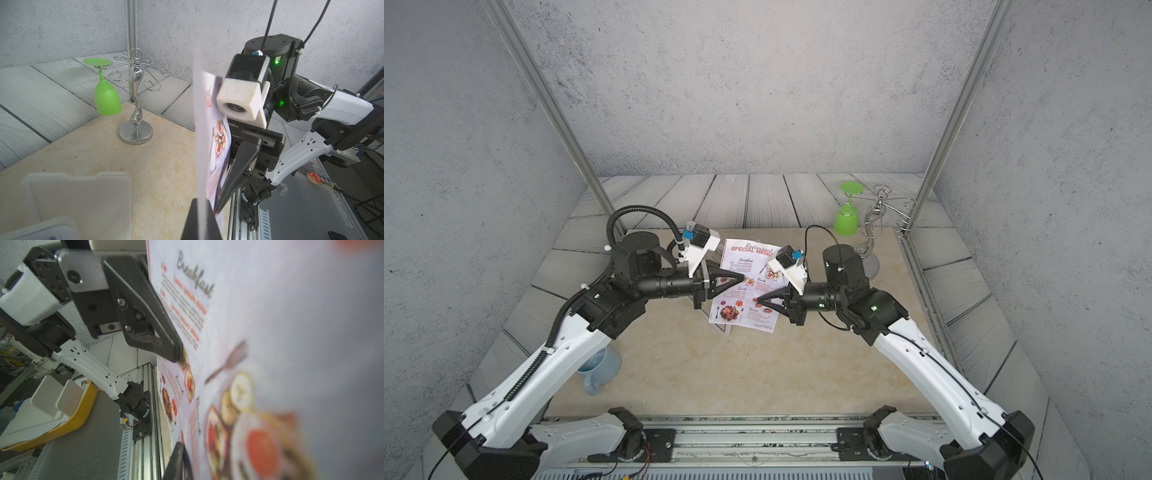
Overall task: Insert the menus into the narrow rack
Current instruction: Pick up the menu from the center of the board.
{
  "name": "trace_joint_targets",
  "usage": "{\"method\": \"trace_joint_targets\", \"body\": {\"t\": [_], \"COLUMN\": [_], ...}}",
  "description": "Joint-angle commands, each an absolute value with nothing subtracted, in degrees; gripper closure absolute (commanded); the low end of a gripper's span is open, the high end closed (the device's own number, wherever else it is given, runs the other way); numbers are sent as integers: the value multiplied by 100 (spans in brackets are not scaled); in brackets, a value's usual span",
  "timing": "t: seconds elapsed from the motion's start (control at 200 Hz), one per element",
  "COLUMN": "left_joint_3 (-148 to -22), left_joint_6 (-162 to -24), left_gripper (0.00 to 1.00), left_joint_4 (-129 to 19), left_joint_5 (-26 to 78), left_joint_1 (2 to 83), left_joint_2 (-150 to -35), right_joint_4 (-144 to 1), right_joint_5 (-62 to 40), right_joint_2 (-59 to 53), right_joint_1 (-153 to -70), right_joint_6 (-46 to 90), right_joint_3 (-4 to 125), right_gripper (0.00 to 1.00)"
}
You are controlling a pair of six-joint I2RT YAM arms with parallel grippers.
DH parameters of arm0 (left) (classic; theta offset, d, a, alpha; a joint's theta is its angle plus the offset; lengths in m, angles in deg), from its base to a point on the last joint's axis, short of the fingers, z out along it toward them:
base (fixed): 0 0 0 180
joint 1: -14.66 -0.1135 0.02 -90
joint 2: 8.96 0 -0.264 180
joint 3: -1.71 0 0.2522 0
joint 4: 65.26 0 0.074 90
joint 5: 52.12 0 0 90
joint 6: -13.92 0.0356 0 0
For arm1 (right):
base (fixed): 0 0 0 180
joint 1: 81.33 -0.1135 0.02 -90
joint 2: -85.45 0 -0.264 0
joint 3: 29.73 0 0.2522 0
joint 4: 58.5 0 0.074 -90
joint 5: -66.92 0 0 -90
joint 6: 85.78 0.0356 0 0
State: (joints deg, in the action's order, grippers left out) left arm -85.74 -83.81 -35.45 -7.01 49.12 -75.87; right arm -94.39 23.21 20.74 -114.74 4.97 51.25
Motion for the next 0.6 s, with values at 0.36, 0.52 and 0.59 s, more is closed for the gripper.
{"method": "trace_joint_targets", "body": {"t": [0.36,0.52,0.59], "left_joint_3": [-8545,-8353,-8224], "left_joint_6": [-8240,-8239,-8299], "left_gripper": [56,42,40], "left_joint_4": [-3444,-3220,-3150], "left_joint_5": [-81,1192,1544], "left_joint_1": [4841,4841,4841], "left_joint_2": [-7286,-6860,-6660], "right_joint_4": [-9174,-9056,-8991], "right_joint_5": [1833,1165,784], "right_joint_2": [1946,2019,2032], "right_joint_1": [-11456,-11456,-11456], "right_joint_6": [811,968,1051], "right_joint_3": [5184,5209,5247], "right_gripper": [100,100,100]}}
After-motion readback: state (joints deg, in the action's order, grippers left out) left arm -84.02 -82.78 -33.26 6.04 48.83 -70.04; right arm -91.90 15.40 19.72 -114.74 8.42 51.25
